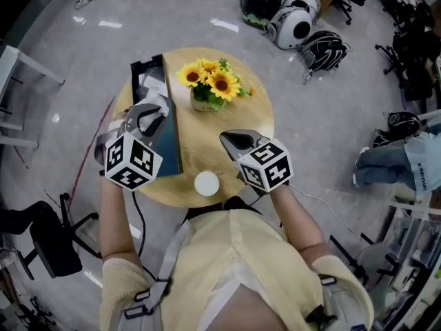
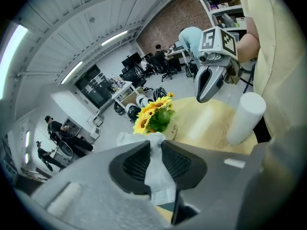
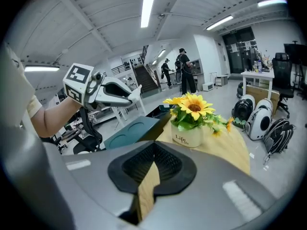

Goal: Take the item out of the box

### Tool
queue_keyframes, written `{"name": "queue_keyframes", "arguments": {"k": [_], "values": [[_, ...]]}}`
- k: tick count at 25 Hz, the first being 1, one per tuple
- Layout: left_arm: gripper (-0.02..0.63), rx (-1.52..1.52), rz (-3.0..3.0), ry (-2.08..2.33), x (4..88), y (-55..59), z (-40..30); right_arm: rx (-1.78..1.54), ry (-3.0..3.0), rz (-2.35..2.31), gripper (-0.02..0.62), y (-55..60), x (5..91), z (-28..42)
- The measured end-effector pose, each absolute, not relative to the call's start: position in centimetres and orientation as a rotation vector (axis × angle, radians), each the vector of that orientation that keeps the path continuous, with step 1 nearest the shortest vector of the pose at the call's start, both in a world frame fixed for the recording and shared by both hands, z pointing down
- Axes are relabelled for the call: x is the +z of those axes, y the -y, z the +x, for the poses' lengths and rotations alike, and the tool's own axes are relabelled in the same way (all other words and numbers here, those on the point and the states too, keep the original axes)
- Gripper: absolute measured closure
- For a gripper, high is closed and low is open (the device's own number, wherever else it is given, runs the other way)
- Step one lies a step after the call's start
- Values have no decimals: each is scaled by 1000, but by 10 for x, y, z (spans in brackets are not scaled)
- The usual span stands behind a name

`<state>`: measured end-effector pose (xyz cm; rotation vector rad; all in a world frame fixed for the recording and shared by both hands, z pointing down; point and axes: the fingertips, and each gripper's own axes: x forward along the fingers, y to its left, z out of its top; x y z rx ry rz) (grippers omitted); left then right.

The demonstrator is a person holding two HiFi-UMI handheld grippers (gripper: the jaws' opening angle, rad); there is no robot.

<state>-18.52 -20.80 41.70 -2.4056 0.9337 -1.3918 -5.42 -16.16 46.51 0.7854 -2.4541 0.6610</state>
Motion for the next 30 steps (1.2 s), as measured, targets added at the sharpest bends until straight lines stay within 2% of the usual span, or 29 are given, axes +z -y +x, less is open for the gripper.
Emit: {"name": "queue_keyframes", "arguments": {"k": [11,30], "values": [[528,-1356,-2599,-1133,448,148,-181,651,2477,790,592,154,457,-47],[528,-1348,-2653,-1281,459,114,-167,606,2509,817,592,145,450,-43]]}}
